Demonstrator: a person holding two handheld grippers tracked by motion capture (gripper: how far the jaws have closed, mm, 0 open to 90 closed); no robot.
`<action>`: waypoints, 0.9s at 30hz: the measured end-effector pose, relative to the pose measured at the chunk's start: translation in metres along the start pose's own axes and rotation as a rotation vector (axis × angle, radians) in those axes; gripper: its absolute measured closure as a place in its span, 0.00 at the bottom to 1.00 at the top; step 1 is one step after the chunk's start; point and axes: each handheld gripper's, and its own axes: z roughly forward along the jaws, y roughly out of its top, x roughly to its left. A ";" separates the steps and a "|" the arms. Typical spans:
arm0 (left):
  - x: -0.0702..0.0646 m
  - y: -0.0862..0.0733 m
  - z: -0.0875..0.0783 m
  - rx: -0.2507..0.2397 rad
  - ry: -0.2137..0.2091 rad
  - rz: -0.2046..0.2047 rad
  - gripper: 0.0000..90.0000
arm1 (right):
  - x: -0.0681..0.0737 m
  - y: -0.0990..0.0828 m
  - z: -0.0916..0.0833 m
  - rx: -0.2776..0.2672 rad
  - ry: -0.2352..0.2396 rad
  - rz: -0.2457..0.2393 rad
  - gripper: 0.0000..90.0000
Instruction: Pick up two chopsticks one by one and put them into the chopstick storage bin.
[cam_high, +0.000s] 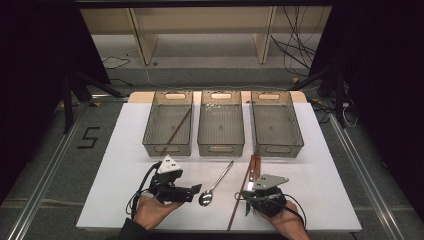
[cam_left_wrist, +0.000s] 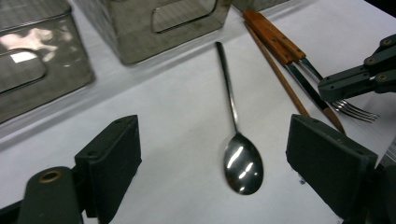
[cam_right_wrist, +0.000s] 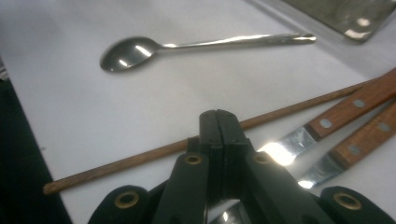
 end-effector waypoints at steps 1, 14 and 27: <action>0.002 -0.001 -0.002 0.003 0.004 -0.004 0.20 | 0.000 0.001 0.003 0.011 0.003 -0.003 1.00; 0.011 -0.010 -0.009 0.003 0.034 -0.011 0.20 | 0.001 0.008 0.024 0.059 -0.004 -0.024 1.00; 0.015 -0.013 -0.011 0.003 0.043 -0.017 0.20 | -0.002 0.029 0.023 0.041 -0.061 0.044 0.81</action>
